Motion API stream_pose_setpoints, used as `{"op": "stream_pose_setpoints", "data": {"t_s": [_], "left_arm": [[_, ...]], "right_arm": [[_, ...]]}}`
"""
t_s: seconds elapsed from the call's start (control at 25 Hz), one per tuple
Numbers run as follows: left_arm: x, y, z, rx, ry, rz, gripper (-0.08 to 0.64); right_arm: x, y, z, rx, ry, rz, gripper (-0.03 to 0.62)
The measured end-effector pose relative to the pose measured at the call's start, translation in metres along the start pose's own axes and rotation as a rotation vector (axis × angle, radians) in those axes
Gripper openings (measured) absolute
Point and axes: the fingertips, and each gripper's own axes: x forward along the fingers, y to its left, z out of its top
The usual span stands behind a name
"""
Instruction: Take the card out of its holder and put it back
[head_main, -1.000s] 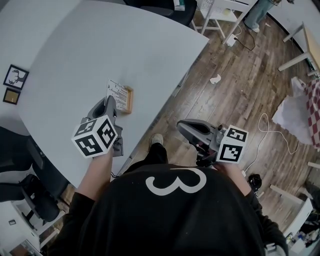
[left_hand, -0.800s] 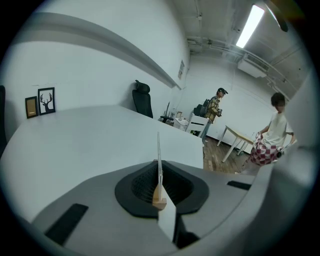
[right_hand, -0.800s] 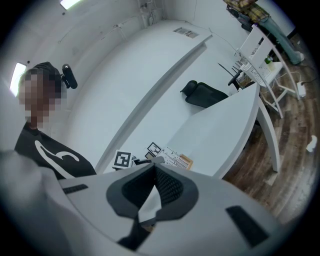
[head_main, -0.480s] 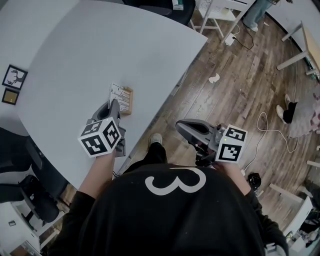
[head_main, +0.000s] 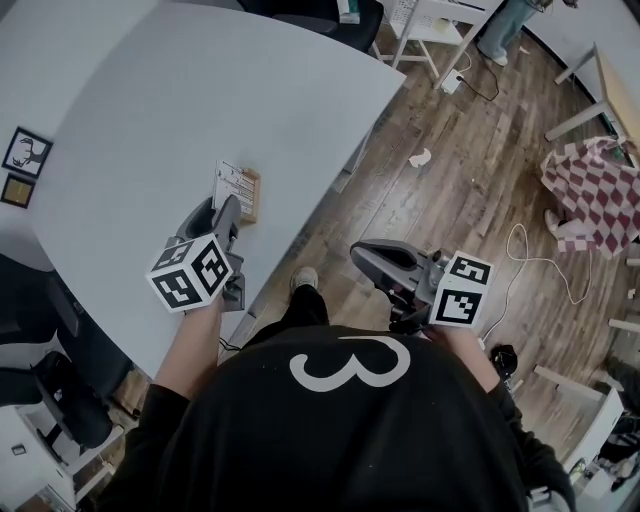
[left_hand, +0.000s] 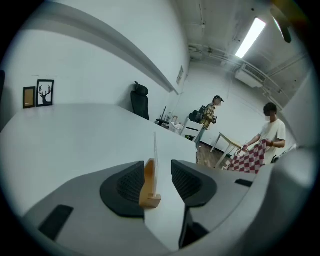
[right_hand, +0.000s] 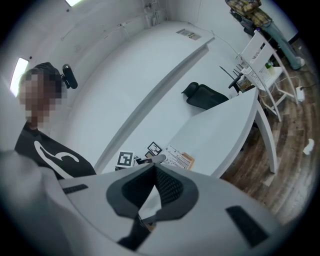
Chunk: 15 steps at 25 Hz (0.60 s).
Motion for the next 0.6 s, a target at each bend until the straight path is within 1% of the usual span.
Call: {"op": "stream_pose_setpoints", "data": {"t_s": [0.16, 0.28, 0.44, 0.6], "left_arm": [[-0.019, 0.002, 0.004, -0.004, -0.037, 0.019, 0.163], [-0.038, -0.006, 0.000, -0.021, -0.052, 0.011, 0.163], [-0.063, -0.026, -0.014, -0.016, -0.050, -0.035, 0.163], [-0.092, -0.059, -0.030, -0.013, -0.050, -0.107, 0.147]], "right_arm": [[-0.013, 0.009, -0.002, -0.023, -0.004, -0.002, 0.006], [-0.025, 0.019, -0.004, -0.043, -0.009, 0.001, 0.006], [-0.038, 0.037, -0.009, -0.074, -0.014, 0.016, 0.006], [-0.055, 0.057, -0.020, -0.098, -0.010, 0.035, 0.006]]}}
